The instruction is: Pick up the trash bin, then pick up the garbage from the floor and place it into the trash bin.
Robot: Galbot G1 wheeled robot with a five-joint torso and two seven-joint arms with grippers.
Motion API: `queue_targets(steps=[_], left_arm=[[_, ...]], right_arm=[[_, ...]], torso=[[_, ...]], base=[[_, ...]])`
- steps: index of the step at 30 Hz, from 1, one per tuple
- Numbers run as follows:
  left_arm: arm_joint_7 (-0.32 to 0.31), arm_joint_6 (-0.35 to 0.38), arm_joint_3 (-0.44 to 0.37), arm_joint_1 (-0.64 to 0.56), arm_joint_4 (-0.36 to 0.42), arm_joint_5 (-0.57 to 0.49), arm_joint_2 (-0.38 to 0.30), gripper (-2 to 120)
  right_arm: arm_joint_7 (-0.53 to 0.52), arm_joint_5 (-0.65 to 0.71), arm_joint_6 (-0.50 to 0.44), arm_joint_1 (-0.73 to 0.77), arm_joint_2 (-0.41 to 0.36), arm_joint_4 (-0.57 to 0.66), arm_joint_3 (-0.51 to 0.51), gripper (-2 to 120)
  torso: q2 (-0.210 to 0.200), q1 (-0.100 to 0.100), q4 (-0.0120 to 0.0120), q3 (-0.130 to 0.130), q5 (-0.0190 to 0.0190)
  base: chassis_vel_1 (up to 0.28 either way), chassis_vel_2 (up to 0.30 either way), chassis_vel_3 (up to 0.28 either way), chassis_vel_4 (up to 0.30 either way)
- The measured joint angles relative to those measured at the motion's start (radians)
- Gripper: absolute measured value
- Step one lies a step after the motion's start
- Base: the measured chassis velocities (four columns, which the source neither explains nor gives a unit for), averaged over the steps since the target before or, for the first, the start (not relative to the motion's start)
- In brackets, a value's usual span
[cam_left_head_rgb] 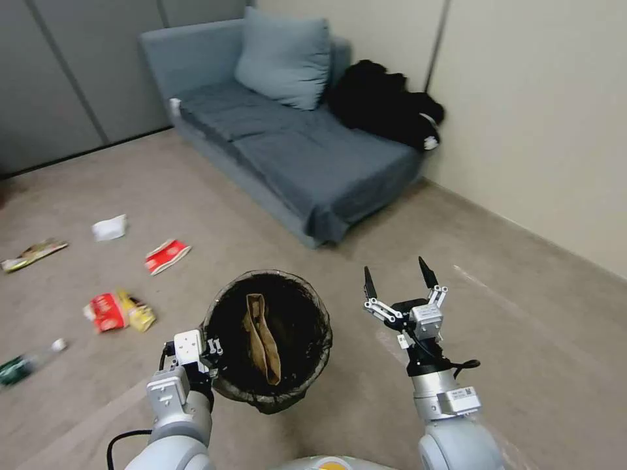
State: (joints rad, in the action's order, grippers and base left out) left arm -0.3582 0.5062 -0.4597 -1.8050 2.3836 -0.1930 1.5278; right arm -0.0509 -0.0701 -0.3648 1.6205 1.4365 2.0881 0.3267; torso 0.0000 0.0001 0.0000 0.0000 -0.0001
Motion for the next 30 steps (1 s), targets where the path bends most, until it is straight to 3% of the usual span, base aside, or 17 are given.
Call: queue_targets(steps=[30], left_arm=[[0.009, 0.000, 0.014, 0.006, -0.005, 0.016, 0.005, 1]], right_arm=[[0.010, -0.013, -0.008, -0.002, -0.003, -0.006, -0.019, 100]], torso=[[0.000, 0.000, 0.0000, 0.000, 0.0001]], base=[[0.122, 0.125, 0.128, 0.126]])
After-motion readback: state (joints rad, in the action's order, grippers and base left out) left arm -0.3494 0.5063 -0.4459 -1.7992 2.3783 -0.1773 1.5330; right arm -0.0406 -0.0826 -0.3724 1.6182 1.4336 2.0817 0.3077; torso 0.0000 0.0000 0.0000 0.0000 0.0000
